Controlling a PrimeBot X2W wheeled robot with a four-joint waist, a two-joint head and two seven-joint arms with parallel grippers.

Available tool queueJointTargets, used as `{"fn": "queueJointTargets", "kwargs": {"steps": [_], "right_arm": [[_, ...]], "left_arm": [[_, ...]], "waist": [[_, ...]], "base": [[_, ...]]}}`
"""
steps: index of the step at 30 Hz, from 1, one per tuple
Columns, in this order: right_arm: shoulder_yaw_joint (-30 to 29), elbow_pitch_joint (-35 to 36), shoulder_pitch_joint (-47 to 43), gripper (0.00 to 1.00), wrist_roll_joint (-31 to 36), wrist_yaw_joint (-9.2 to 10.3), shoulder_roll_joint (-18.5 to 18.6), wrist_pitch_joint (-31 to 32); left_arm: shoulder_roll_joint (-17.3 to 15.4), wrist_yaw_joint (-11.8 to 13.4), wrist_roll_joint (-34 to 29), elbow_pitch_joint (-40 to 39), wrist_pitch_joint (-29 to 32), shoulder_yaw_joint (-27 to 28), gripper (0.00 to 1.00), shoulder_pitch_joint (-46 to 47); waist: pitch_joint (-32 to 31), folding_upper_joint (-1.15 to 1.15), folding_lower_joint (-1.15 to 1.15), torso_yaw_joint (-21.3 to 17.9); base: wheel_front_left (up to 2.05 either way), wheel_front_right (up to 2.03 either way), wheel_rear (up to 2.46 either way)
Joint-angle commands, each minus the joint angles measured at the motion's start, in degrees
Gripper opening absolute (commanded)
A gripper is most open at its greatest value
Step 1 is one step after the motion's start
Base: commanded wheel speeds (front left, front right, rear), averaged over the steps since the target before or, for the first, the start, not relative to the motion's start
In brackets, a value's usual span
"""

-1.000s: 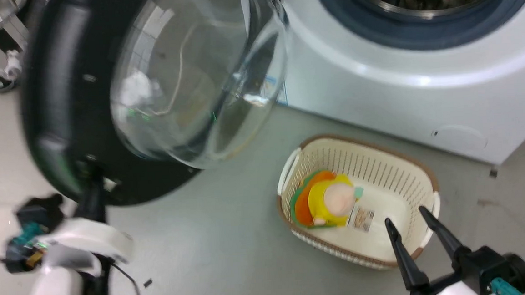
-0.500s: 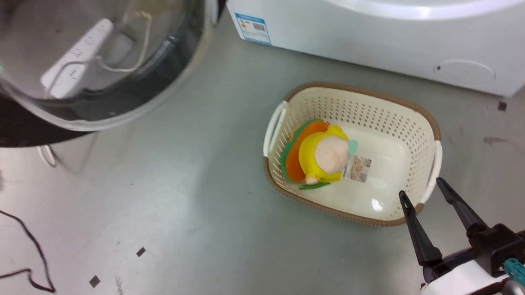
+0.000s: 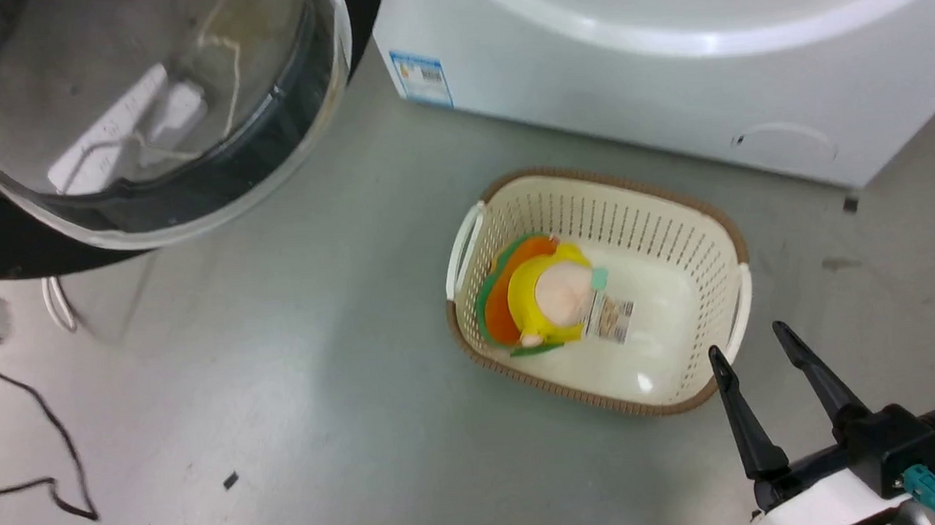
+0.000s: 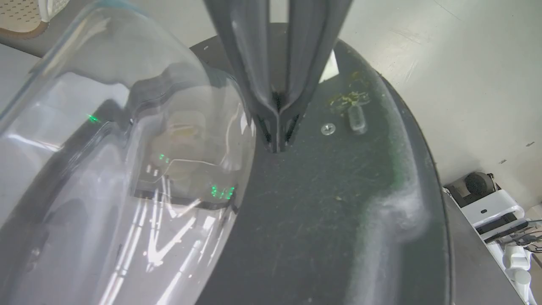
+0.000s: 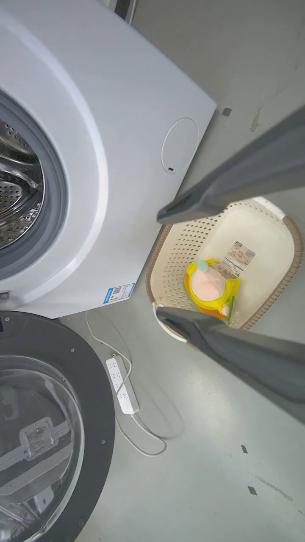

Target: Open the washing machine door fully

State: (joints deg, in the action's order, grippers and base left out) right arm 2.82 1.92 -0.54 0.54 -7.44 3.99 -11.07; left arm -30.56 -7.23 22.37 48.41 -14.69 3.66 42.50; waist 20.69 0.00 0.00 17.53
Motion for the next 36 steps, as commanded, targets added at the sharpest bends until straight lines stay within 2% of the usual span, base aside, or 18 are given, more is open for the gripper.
{"fn": "queueJointTargets", "kwargs": {"steps": [1,8,15,23,30,31,32,36], "right_arm": [[-0.47,-0.26,0.82,1.00,-0.22,-0.05,-0.19,-0.57],[-4.01,-2.44,1.18,1.00,-0.31,-0.05,-0.80,-2.81],[-6.26,-3.62,-0.13,1.00,-0.63,-0.05,-1.08,-3.74],[-6.60,-4.22,-2.47,1.00,-3.16,-0.05,-1.10,-3.89],[-6.58,-5.65,-5.18,1.00,-6.70,-0.05,-1.11,-3.92],[-6.44,-6.06,-5.58,1.00,-7.16,-0.05,-1.11,-3.92],[-6.26,-6.59,-5.97,1.00,-7.58,-0.05,-1.11,-3.92],[-5.24,-8.83,-7.04,1.00,-8.13,-0.05,-1.11,-3.92]], "left_arm": [[1.06,-0.19,-0.67,-1.28,-0.28,-0.46,0.00,-1.79],[7.36,-0.21,-4.97,-12.69,-0.29,-4.35,0.00,-12.57],[12.92,1.07,-7.15,-23.94,-0.30,-6.90,0.00,-25.37],[17.02,3.97,-9.71,-35.72,-0.30,-9.78,0.00,-37.06],[18.26,5.60,-12.54,-40.78,-0.30,-11.96,0.00,-43.53],[18.34,5.90,-13.04,-41.02,-0.30,-12.22,0.21,-44.14],[18.54,6.25,-13.40,-41.25,-0.30,-12.34,1.00,-44.66],[19.69,7.22,-14.08,-41.58,-0.30,-12.58,1.00,-46.36]], "waist": [[-2.79,0.00,0.00,-0.60],[-12.55,0.00,0.00,-2.89],[-20.07,0.00,0.00,-6.65],[-22.90,0.00,0.00,-10.41],[-24.00,0.00,0.00,-13.07],[-24.09,0.00,0.00,-13.42],[-24.17,0.00,0.00,-13.73],[-24.39,0.00,0.00,-14.80]], "base": [[0.00,0.00,0.00],[0.00,0.00,0.00],[0.00,0.00,0.00],[0.00,0.00,0.00],[0.00,0.00,0.00],[0.00,0.00,0.00],[0.00,0.00,0.00],[0.00,0.00,0.00]]}}
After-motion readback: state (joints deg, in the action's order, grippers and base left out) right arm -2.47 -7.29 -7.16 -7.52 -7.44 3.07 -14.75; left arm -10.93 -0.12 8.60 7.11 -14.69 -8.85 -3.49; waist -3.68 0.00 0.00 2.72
